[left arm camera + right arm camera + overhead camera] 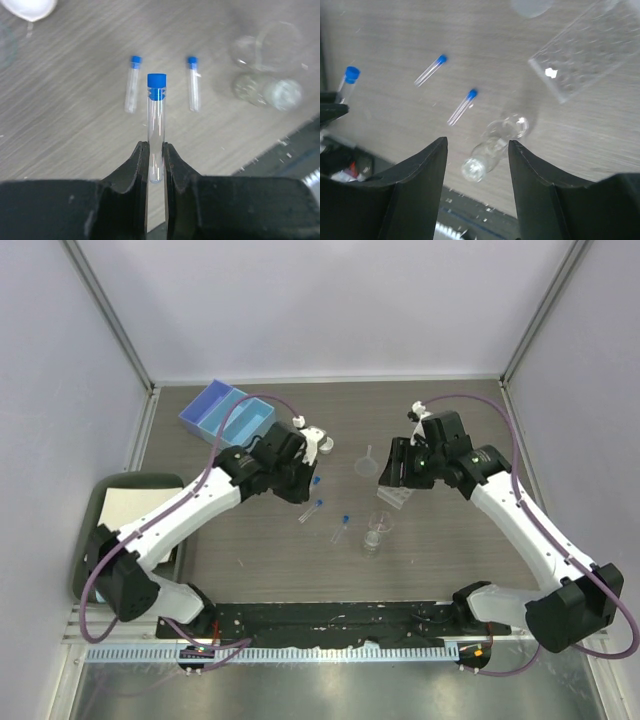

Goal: Organize the chemistry lab equipment

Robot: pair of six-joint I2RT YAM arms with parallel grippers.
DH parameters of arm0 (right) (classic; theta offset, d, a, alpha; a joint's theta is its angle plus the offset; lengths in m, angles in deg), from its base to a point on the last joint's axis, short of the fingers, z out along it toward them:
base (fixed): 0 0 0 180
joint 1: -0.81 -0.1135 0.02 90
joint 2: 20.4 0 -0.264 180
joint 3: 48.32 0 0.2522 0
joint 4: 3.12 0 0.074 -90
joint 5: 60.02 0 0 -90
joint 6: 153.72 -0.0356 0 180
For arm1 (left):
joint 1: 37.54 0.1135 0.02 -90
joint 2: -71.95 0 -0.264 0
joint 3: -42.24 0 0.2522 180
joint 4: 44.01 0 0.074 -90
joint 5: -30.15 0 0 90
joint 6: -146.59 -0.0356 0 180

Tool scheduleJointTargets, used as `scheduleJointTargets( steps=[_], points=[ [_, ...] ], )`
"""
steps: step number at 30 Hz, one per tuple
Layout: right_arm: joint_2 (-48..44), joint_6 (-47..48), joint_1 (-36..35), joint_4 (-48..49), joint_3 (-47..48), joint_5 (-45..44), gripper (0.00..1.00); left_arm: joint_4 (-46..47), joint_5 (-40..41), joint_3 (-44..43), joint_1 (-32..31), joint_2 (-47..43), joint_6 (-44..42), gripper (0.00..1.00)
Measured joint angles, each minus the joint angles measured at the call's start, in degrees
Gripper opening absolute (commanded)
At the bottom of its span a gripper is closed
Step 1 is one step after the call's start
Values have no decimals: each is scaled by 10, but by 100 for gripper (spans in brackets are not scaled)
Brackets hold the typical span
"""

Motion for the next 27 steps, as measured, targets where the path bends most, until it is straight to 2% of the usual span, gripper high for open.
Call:
scheduleJointTargets(
  steps=[9,13,20,27],
  points=[
    [-52,-11,-16,59,-75,280,55,-2,-251,72,0,-118,-31,1],
    [-73,-28,-48,102,-84,362,55,12,-351,103,0,-165,-35,2],
    [-73,-65,-135,159,-88,394,53,80,-470,167,1,-223,-18,2],
    [-56,-87,-181,186,-88,387,49,117,-515,192,10,-226,-6,1]
  ],
)
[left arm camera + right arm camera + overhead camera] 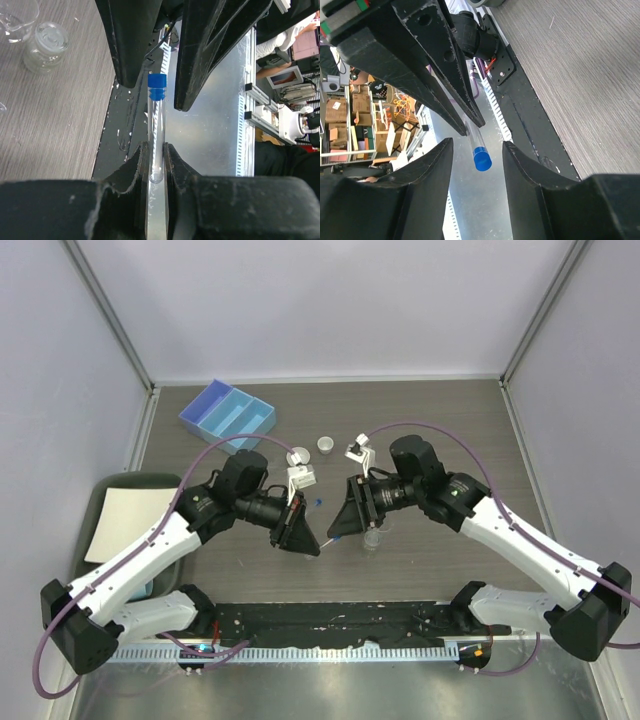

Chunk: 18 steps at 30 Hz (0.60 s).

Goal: Organize the chemistry lab equipment

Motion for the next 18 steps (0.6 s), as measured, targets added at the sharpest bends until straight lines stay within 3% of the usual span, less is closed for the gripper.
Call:
scheduleJointTargets(
  steps=[12,15,18],
  points=[
    [2,-12,-23,3,0,-15,31,21,-18,6,11,-9,5,1],
    [2,-14,-26,4,0,-17,22,23,-20,6,12,-9,5,1],
    [1,-16,-26,6,0,-18,6,23,-21,7,14,-9,4,5]
  ],
)
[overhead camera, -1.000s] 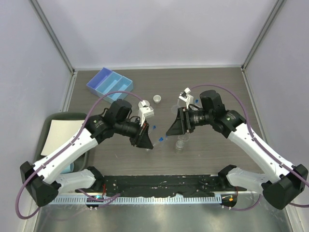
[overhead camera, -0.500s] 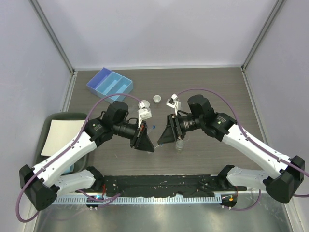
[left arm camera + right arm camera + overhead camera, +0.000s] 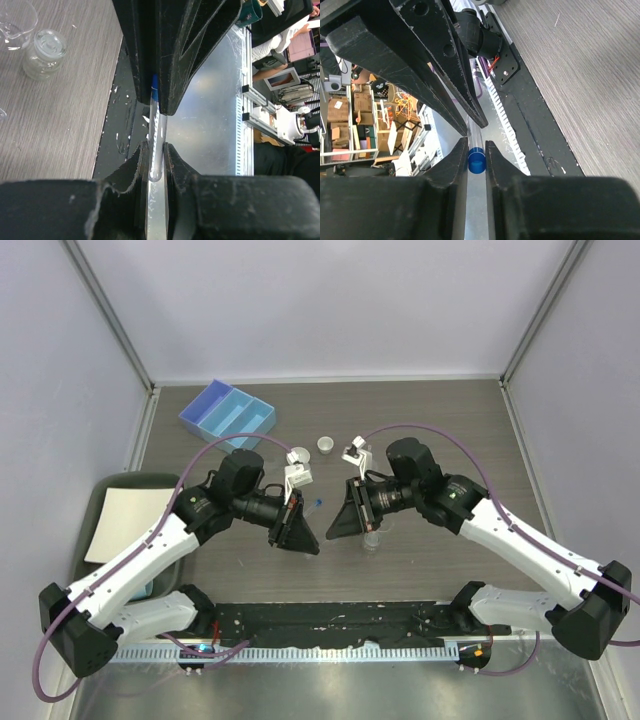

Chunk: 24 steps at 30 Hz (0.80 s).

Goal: Organize the chemistry lab equipment

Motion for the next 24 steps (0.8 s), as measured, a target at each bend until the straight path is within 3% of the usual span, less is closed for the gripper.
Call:
scheduleJointTargets(
  steps=[1,3,4,6,7,9,14,19,24],
  points=[
    [0,0,0,1,0,0,1,0,-1,0,0,0,0,10],
    [-1,-2,-1,3,0,-1,1,0,-2,0,1,0,0,22],
    [-1,-2,-2,3,0,-2,1,0,-1,0,1,0,0,41],
    [-1,-2,-2,3,0,-3,1,0,2,0,1,0,-2,58],
    [-1,0,-3,2,0,-8,1,1,4,0,2,0,1,78],
    [-1,2,-4,-2,0,-18,1,3,11,0,4,1,2,96],
    [11,20,-4,-40,18,-65,1,2,52,0,5,1,14,100],
    [66,47,8,-106,84,-138,1,-10,163,0,7,1,14,100],
    [122,71,90,-180,163,-208,1,-30,260,0,11,2,16,100]
  ],
)
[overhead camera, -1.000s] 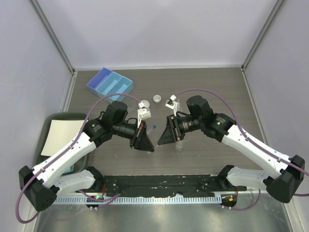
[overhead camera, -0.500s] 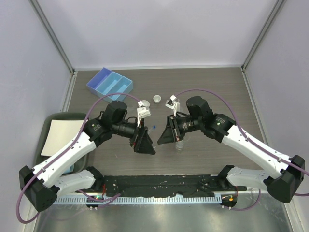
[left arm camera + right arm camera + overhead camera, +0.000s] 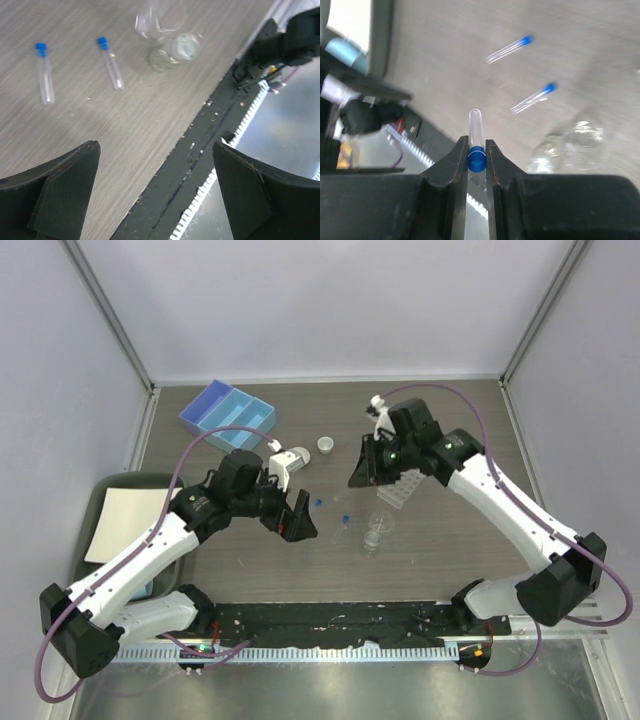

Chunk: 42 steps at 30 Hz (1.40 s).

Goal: Organize the chemistry lab equipment

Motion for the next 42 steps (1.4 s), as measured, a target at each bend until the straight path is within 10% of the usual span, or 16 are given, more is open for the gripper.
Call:
scheduleJointTargets(
  steps=[16,42],
  points=[
    [89,23,205,-70,62,-250,1,-16,95,0,7,6,15,100],
    [232,23,222,-62,110,-350,1,-20,109,0,8,16,19,100]
  ],
)
